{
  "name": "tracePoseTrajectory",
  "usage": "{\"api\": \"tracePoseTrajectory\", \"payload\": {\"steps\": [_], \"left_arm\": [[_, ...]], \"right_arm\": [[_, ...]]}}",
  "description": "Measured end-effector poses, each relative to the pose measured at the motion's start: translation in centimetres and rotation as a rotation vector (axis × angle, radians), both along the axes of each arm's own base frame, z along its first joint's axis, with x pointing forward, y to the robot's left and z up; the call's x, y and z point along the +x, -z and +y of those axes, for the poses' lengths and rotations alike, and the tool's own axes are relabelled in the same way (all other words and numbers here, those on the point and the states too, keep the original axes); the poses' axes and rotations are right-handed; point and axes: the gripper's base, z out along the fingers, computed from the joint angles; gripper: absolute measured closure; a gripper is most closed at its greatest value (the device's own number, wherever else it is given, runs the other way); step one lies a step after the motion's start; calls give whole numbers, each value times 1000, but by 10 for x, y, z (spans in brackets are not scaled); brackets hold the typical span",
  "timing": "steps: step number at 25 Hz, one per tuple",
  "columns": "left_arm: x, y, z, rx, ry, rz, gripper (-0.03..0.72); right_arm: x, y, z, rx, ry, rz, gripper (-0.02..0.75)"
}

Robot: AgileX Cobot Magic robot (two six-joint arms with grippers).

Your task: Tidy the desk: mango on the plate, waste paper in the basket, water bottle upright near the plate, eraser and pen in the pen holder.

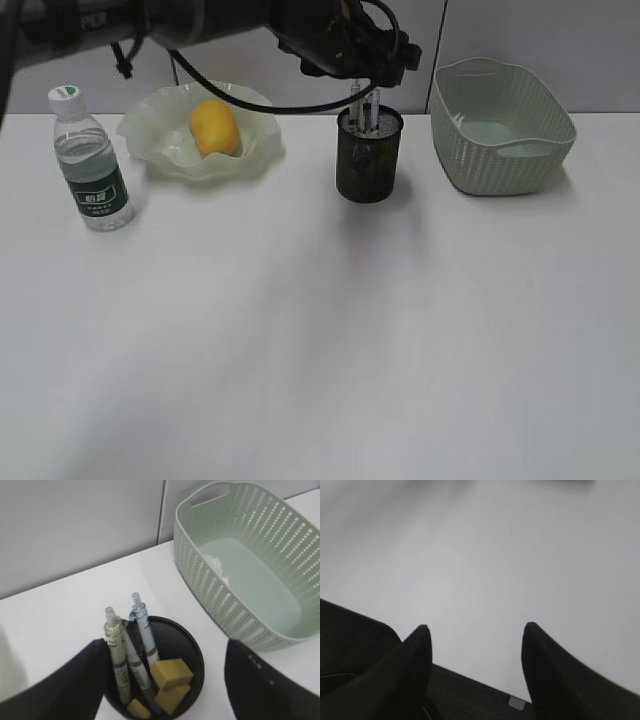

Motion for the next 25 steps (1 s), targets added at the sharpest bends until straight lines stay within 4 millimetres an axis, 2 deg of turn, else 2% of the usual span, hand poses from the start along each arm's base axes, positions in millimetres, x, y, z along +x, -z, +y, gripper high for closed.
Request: {"api": "tracePoseTrajectory", "payload": {"steps": [5, 10, 15, 19, 22, 25], "left_arm": [[-27, -37, 24, 154, 0, 140, 139], [-56, -54, 48, 377, 77, 306, 167], [-78, -90, 61, 341, 111, 288, 213], [-101, -116, 79, 323, 112, 261, 251], [-124, -122, 97, 335, 114, 276, 260], [-150, -119, 118, 359, 116, 310, 263]], "right_arm": [[0, 0, 0, 1, 0, -1, 279], [0, 0, 0, 1, 0, -2, 279], [0, 0, 0, 1, 0, -3, 279], [0, 1, 0, 0, 0, 1, 279], [0, 3, 0, -7, 1, 16, 279], [-1, 4, 0, -11, 1, 24, 279]]}}
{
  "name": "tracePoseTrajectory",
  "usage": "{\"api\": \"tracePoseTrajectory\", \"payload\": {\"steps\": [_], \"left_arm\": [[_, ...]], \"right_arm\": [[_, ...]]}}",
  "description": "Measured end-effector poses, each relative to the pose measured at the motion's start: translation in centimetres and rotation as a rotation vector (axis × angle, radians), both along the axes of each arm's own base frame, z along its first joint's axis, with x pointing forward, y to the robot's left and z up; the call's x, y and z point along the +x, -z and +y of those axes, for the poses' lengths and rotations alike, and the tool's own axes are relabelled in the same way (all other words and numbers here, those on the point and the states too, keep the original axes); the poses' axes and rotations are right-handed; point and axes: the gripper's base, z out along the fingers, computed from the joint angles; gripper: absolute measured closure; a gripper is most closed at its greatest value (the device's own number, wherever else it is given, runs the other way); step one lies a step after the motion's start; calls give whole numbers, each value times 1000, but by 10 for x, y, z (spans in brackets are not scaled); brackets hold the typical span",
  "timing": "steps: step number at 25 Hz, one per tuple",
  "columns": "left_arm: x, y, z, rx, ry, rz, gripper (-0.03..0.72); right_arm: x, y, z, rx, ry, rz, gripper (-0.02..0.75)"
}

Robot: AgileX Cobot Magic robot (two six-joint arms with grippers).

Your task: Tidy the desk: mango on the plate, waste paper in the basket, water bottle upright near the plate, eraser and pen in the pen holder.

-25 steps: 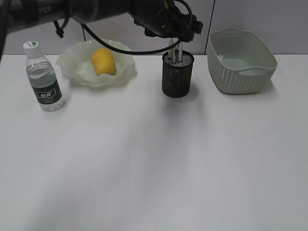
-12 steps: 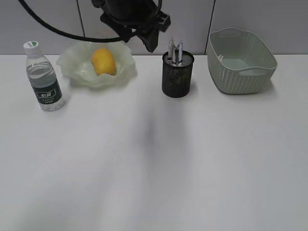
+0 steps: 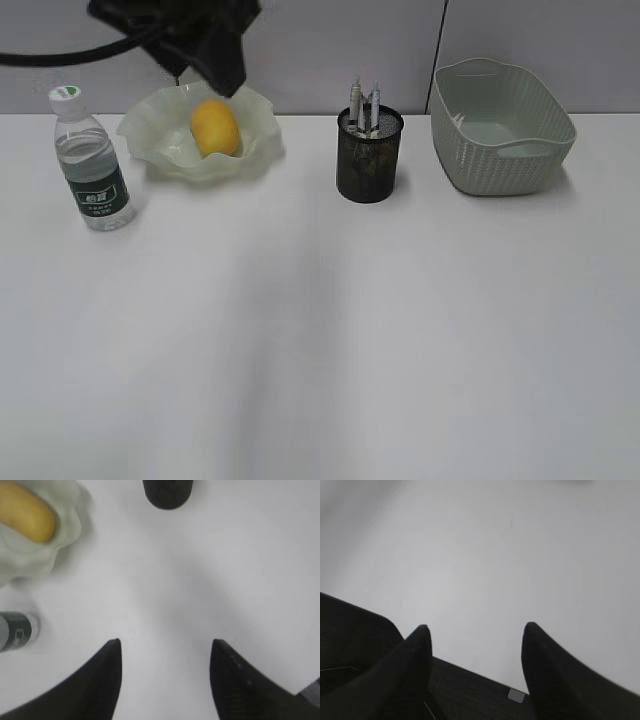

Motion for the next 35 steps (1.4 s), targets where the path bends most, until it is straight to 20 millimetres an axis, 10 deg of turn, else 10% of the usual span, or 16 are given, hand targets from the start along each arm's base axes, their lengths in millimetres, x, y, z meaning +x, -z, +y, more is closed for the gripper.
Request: {"api": "tracePoseTrajectory", "payload": {"steps": [20, 35], "left_arm": [[-220, 55, 174, -147, 7, -190, 274], [-263, 89, 208, -313, 7, -395, 274]], "right_arm": [[-1, 7, 0, -12, 0, 36, 279], [-1, 7, 0, -12, 0, 37, 279]]}}
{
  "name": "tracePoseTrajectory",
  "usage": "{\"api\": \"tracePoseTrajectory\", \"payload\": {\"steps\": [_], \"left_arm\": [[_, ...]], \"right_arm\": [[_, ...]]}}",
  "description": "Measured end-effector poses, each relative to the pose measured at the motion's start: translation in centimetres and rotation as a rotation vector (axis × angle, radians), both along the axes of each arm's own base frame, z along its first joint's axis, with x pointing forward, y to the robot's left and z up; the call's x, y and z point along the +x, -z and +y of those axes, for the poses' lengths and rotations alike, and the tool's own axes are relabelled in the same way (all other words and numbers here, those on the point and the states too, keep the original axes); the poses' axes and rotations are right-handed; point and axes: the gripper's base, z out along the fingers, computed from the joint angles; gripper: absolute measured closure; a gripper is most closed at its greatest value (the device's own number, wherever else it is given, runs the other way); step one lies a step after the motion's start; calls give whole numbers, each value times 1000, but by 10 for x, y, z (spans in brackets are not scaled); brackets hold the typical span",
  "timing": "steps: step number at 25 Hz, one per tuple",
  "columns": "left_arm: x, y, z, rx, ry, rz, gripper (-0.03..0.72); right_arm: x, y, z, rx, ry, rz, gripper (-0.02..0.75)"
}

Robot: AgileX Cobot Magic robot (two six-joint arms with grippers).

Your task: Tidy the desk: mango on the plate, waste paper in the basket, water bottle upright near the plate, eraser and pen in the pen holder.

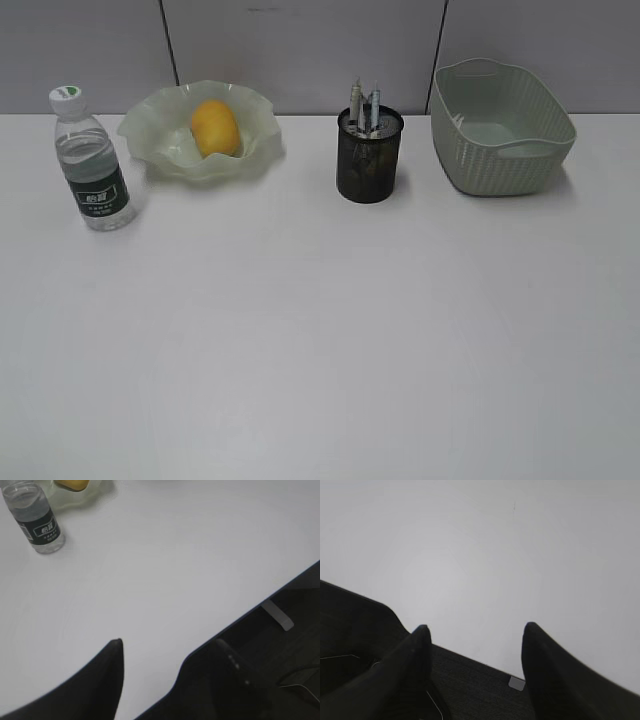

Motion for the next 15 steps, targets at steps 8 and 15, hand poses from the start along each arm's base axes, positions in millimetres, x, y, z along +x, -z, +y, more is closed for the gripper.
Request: {"api": "tracePoseTrajectory", "payload": {"steps": [8, 15], "left_arm": [[0, 0, -1, -9, 4, -2, 266], [-1, 0, -3, -29, 16, 12, 148]], "right_arm": [[0, 0, 1, 9, -3, 4, 279], [-1, 0, 1, 14, -7, 7, 279]]}}
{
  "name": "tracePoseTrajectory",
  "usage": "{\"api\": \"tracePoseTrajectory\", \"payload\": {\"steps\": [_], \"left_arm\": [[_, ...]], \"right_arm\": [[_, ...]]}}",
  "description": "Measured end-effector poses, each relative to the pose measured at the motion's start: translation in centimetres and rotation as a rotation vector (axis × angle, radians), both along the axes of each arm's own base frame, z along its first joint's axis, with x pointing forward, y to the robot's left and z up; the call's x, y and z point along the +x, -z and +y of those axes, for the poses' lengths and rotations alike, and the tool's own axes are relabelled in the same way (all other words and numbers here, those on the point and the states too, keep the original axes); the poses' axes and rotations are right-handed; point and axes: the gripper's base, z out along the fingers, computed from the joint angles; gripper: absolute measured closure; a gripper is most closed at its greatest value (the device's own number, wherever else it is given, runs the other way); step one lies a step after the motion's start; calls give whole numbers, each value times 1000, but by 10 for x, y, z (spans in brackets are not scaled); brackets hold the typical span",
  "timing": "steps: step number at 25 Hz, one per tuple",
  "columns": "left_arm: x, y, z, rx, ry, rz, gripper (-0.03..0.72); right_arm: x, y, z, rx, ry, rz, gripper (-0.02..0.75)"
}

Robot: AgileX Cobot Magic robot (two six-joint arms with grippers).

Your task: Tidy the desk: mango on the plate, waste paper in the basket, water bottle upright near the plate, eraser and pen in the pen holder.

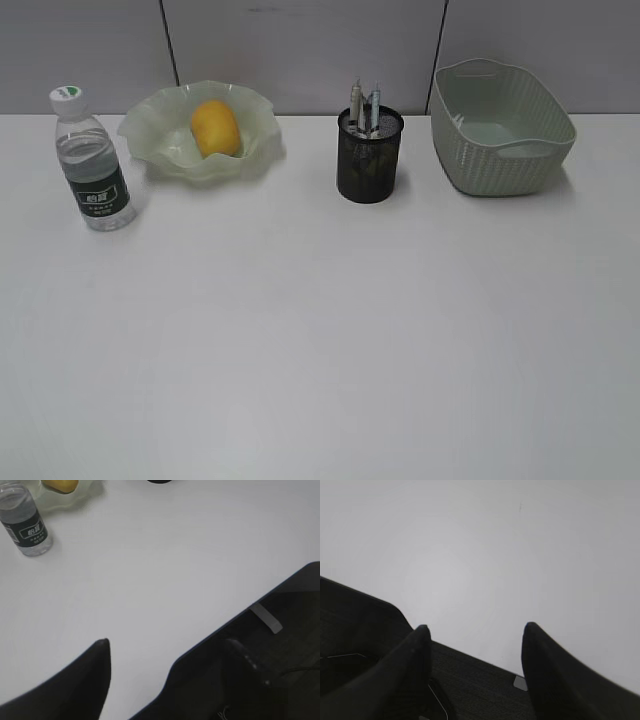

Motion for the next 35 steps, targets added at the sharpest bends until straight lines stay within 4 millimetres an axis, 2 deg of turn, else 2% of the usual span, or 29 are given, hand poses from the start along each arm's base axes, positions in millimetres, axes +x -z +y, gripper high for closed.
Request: {"api": "tracePoseTrajectory", "payload": {"steps": [30, 35], "left_arm": [[0, 0, 0, -3, 1, 0, 130], [-1, 0, 2, -9, -86, -7, 130]], "right_arm": [[0, 0, 0, 1, -2, 2, 279], [-7, -2, -5, 24, 43, -43, 279]]}}
